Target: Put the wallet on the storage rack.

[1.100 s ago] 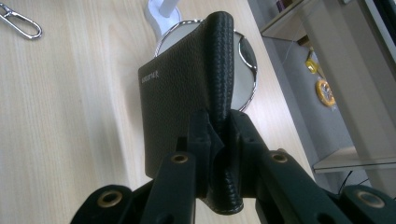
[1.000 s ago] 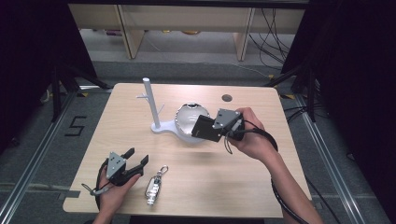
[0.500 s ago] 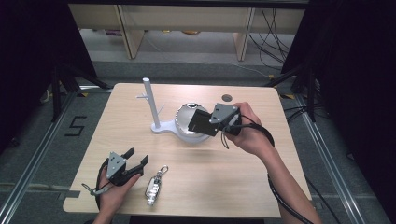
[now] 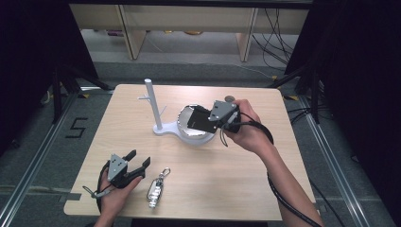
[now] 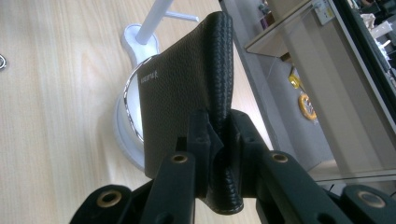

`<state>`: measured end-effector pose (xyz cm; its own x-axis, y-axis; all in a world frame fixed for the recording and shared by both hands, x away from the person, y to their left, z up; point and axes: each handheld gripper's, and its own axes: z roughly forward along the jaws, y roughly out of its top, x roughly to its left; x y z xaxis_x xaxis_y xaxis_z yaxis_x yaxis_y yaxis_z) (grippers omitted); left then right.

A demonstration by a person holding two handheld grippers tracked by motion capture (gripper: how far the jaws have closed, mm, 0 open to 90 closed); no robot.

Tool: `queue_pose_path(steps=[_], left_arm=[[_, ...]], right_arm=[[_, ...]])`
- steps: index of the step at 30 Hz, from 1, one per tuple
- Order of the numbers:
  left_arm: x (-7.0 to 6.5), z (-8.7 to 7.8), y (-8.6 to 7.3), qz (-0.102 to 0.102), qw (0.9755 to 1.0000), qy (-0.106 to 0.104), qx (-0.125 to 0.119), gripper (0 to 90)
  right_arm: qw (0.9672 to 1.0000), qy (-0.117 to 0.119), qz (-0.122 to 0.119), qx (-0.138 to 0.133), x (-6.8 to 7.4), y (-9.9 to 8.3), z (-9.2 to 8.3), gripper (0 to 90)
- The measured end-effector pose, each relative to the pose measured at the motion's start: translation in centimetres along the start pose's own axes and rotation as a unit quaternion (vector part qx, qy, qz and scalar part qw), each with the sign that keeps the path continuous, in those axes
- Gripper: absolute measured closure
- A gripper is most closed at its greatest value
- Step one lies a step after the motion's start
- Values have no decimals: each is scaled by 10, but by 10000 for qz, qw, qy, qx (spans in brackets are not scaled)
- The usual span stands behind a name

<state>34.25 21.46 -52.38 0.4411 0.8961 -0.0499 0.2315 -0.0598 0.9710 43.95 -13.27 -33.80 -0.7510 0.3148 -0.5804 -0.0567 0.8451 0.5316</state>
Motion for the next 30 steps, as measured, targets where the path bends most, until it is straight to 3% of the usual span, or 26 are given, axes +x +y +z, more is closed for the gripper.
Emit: queue_pose_path(steps=[19, 21, 22, 23, 26, 29, 30], left_arm=[[0, 0, 0, 6, 10000, -8, 3, 347], [0, 0, 0, 5, 10000, -9, 1, 346], [0, 0, 0, 6, 10000, -8, 1, 347], [0, 0, 0, 4, 10000, -9, 2, 346], [0, -1, 0, 20, 10000, 5, 52, 347], [0, 0, 0, 22, 10000, 4, 49, 346], [0, -1, 0, 19, 10000, 4, 49, 346]], right_arm=[[10000, -81, -6, -21, -5, 13, 10, 807], [9997, -117, -170, -98, -8, 13, 12, 806], [9999, -93, -26, -47, -6, 14, 12, 806], [9998, -99, -139, -88, -8, 15, 14, 805], [9997, -97, -174, -122, -10, 15, 17, 805], [9999, -76, -31, -76, -8, 17, 19, 804], [9998, -83, -121, -101, -10, 17, 22, 804]])
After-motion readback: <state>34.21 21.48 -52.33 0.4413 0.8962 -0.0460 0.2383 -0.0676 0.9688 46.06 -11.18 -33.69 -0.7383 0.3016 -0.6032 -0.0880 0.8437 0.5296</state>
